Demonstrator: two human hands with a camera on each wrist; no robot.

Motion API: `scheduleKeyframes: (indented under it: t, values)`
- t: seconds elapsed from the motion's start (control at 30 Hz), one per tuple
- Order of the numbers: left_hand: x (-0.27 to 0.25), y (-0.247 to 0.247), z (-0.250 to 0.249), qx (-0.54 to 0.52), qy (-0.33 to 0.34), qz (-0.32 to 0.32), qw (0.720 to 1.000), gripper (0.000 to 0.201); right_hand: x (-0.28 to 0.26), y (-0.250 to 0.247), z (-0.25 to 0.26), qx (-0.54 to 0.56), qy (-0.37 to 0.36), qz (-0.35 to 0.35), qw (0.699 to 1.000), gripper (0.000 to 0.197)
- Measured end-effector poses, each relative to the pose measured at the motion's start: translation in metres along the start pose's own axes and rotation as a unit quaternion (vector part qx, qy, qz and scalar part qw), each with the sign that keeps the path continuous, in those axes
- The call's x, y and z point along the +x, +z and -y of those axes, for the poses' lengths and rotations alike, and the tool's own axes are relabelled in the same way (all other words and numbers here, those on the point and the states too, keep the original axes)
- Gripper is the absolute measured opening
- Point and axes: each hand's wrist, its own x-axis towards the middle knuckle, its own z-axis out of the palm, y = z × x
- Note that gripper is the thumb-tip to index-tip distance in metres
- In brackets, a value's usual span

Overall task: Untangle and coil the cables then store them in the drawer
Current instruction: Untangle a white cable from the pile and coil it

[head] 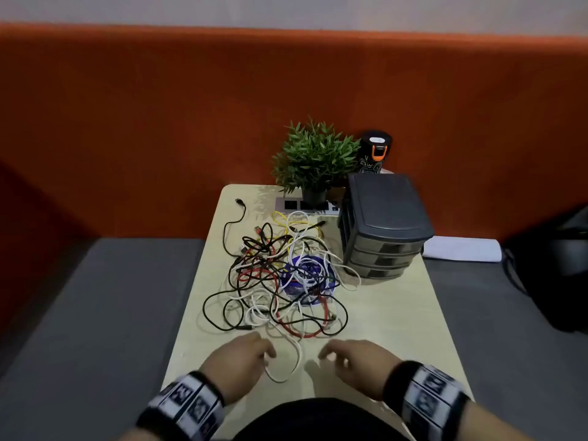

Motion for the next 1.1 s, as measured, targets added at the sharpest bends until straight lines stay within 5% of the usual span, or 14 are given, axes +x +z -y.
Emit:
scheduleKeyframes:
  t: [0.23, 0.37, 0.47, 0.63, 0.8, 1.0, 1.1]
  values:
    - [0.027, 0.011, 0.004, 0.107, 0.026, 0.062, 0.992, 0.036, 0.054, 0.017, 0.026, -0.106, -0.028, 0.056, 0.992, 0.035]
    - [0.025, 0.013, 0.011, 0.124, 0.072, 0.025, 0.989, 0.015, 0.065, 0.025, 0.026, -0.135, -0.024, 0.070, 0.988, 0.024]
    - [0.025, 0.010, 0.014, 0.111, 0.079, -0.001, 0.991, 0.022, 0.066, 0.019, 0.029, -0.086, -0.039, 0.053, 0.994, 0.023]
    - [0.029, -0.025, 0.002, -0.114, 0.039, -0.058, 0.991, 0.015, 0.063, -0.012, 0.045, 0.089, -0.054, -0.122, 0.987, 0.013]
    - [0.026, -0.064, -0.013, -0.356, 0.040, -0.087, 0.929, 0.016, 0.067, -0.043, 0.058, 0.172, -0.061, -0.265, 0.947, 0.012]
    - [0.026, -0.104, -0.028, -0.488, 0.117, -0.090, 0.860, 0.026, 0.071, -0.058, 0.069, 0.376, -0.080, -0.284, 0.879, 0.016]
    - [0.022, -0.120, -0.034, -0.494, 0.146, -0.094, 0.852, 0.026, 0.069, -0.059, 0.072, 0.426, -0.103, -0.283, 0.853, 0.022]
